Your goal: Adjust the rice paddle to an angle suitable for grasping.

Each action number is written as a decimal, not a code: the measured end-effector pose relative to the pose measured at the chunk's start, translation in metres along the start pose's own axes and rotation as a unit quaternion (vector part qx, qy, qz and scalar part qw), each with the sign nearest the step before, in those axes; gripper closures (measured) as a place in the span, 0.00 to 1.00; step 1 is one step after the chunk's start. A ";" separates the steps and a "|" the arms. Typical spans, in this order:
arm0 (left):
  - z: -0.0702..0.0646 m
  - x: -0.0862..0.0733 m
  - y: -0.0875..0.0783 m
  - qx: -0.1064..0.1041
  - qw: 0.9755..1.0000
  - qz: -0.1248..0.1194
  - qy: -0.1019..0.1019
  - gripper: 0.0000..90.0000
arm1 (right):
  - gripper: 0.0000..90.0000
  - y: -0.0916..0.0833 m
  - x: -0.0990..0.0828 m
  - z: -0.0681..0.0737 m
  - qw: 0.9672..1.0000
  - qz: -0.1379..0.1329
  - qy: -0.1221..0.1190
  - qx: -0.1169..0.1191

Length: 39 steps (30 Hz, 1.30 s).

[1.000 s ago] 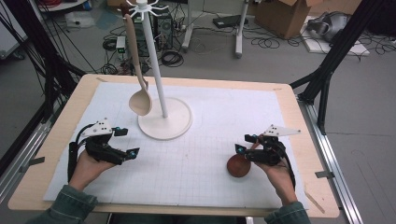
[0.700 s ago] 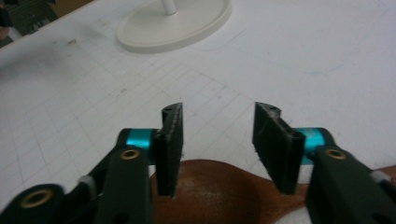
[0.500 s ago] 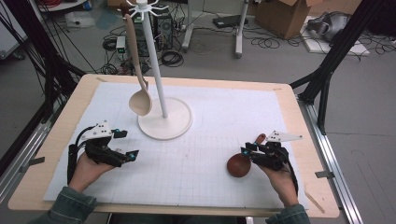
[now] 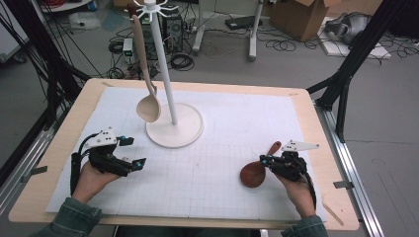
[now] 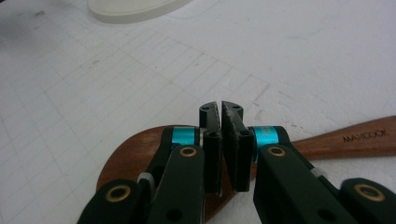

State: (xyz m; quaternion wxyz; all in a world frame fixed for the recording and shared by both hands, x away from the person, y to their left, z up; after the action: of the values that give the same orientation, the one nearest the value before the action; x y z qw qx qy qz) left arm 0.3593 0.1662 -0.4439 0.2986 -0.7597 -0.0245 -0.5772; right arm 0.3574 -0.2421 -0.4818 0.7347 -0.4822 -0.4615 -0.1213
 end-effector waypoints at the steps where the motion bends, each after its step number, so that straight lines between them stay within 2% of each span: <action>1: 0.000 0.000 0.000 0.000 1.000 0.000 0.000 0.07 | 0.98 0.000 -0.001 -0.002 1.000 0.000 0.001 -0.004; 16: 0.001 -0.001 0.001 -0.001 1.000 0.004 -0.001 0.07 | 1.00 0.005 -0.027 -0.028 0.998 0.033 0.024 -0.045; 19: 0.000 -0.001 0.001 -0.001 1.000 0.003 -0.001 0.07 | 0.99 0.008 -0.029 -0.028 0.998 0.041 0.021 -0.046; 25: 0.000 -0.001 0.001 -0.002 1.000 0.003 0.000 0.07 | 1.00 0.012 -0.026 -0.027 0.998 0.040 0.019 -0.047; 39: 0.001 -0.001 0.000 -0.001 1.000 0.004 0.001 0.07 | 1.00 0.032 -0.015 -0.011 0.998 0.052 -0.007 -0.029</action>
State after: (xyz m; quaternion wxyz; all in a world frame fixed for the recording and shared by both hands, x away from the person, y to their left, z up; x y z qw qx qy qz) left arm 0.3600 0.1668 -0.4448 0.3001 -0.7593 -0.0203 -0.5770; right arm 0.3751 -0.2386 -0.5141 0.7227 -0.5274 -0.4369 -0.0930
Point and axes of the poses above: each handheld gripper's, and its own axes: y roughly forward along the jaws, x roughly out of its top, z roughly to its left, the point moved 10 cm from there along y, roughly forward along the jaws, and after that the axes turned 8 degrees about -x, right-handed, at the moved point
